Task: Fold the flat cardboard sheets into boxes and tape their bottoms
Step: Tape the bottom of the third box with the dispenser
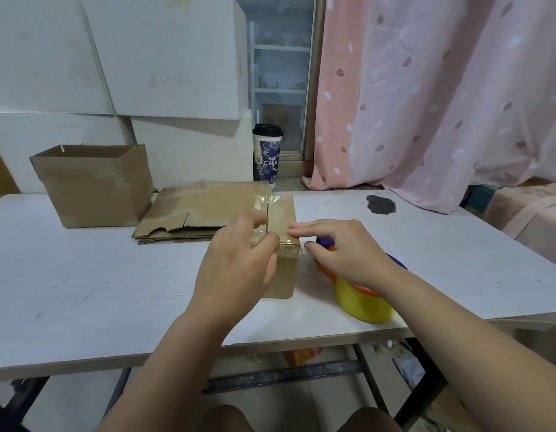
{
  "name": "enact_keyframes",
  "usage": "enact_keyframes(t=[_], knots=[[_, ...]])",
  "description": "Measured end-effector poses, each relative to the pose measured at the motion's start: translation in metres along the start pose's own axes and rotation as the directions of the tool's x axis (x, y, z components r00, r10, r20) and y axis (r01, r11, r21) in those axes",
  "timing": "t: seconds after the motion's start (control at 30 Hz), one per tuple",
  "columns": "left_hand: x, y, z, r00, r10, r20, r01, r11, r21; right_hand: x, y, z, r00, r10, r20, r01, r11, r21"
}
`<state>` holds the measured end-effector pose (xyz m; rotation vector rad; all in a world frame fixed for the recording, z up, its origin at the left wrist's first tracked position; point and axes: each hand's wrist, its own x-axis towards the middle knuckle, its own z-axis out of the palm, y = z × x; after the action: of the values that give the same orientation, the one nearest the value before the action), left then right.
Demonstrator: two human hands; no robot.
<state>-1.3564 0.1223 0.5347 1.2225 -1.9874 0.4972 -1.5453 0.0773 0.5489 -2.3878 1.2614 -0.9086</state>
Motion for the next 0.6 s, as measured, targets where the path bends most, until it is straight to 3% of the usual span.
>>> enact_keyframes(t=[0.17, 0.27, 0.3, 0.37, 0.43, 0.5, 0.6], knots=[[-0.012, -0.006, 0.0, 0.989, 0.064, -0.136, -0.06, 0.998, 0.035, 0.001, -0.001, 0.001, 1.0, 0.001, 0.001, -0.001, 1.0, 0.008], [-0.022, -0.011, -0.002, 0.988, -0.076, -0.131, 0.054, 0.984, -0.169, -0.002, 0.0, 0.002, 1.0, 0.011, 0.012, -0.011, 1.0, 0.016], [-0.024, -0.013, -0.005, 0.977, -0.185, -0.101, 0.146, 0.94, -0.308, -0.002, 0.0, 0.001, 1.0, 0.013, 0.012, -0.013, 1.0, 0.015], [-0.027, -0.02, -0.01, 0.898, -0.439, -0.033, 0.337, 0.732, -0.592, -0.002, -0.001, 0.002, 1.0, 0.015, 0.013, -0.016, 1.0, 0.025], [-0.029, -0.029, -0.01, 0.798, -0.6, 0.059, 0.45, 0.528, -0.72, -0.001, -0.002, 0.003, 1.0, 0.018, 0.018, -0.019, 0.998, 0.054], [-0.029, -0.037, -0.008, 0.766, -0.62, 0.167, 0.518, 0.442, -0.732, 0.0, -0.003, 0.004, 0.999, 0.021, 0.025, -0.023, 0.996, 0.091], [-0.029, -0.042, -0.008, 0.784, -0.565, 0.256, 0.529, 0.395, -0.751, 0.001, -0.002, 0.004, 0.999, 0.02, 0.028, -0.023, 0.994, 0.106]])
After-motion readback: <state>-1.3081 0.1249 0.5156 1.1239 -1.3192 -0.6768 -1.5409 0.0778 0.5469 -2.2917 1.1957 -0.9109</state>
